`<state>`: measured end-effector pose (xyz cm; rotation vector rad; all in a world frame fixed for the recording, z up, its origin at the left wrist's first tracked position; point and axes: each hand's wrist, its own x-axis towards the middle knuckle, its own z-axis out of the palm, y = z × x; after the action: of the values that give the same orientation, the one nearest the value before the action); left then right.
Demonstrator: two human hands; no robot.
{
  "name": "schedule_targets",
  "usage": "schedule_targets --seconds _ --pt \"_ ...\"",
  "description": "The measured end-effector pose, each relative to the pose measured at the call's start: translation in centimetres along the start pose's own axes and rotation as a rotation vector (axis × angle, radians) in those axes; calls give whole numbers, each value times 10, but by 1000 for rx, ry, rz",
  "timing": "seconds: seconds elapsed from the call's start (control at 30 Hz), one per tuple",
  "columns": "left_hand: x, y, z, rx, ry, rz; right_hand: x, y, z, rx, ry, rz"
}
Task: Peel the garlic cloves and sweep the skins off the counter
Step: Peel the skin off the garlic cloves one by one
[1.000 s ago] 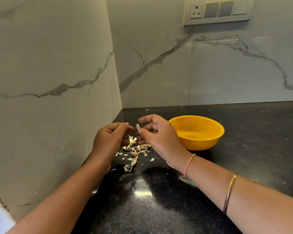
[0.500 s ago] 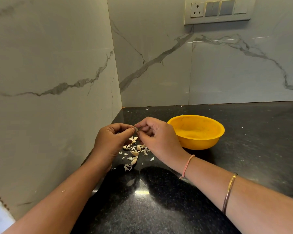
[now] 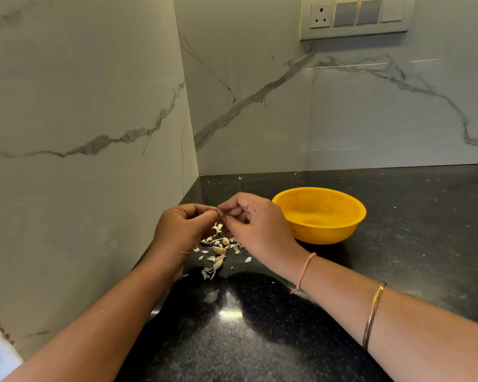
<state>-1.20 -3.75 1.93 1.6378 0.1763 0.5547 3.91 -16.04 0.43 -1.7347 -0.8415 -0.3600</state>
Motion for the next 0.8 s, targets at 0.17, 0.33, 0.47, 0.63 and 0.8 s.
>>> schedule_targets --seconds 0.17,0.33,0.47,0.63,0.8 --pt "0 0 1 -13 3 -18 0 -1 1 6 -8 -2" --pt "0 1 1 -57 -11 -29 1 0 0 45 10 17" --pt "-2 2 1 -64 -13 -21 2 0 -1 41 26 35" --pt "-2 1 1 4 -8 11 1 -2 -2 -30 16 -6" --pt "-1 -1 0 56 -5 14 -1 -4 -2 -69 1 -28"
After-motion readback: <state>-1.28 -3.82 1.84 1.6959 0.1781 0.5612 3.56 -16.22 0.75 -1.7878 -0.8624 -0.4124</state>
